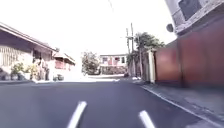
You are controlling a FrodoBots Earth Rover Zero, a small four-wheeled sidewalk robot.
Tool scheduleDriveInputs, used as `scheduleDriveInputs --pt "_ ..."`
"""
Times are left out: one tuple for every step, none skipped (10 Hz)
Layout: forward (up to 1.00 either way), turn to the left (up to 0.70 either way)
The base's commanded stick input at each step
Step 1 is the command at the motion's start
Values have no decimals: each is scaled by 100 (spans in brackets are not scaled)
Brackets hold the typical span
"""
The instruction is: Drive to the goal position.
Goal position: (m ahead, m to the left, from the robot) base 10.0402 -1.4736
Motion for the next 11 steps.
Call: scheduleDriveInputs --pt "85 0" --pt "85 0" --pt "85 0" --pt "85 0" --pt "85 0" --pt "85 0" --pt "85 0" --pt "85 -4" --pt "85 -14" --pt "85 -34" --pt "85 -34"
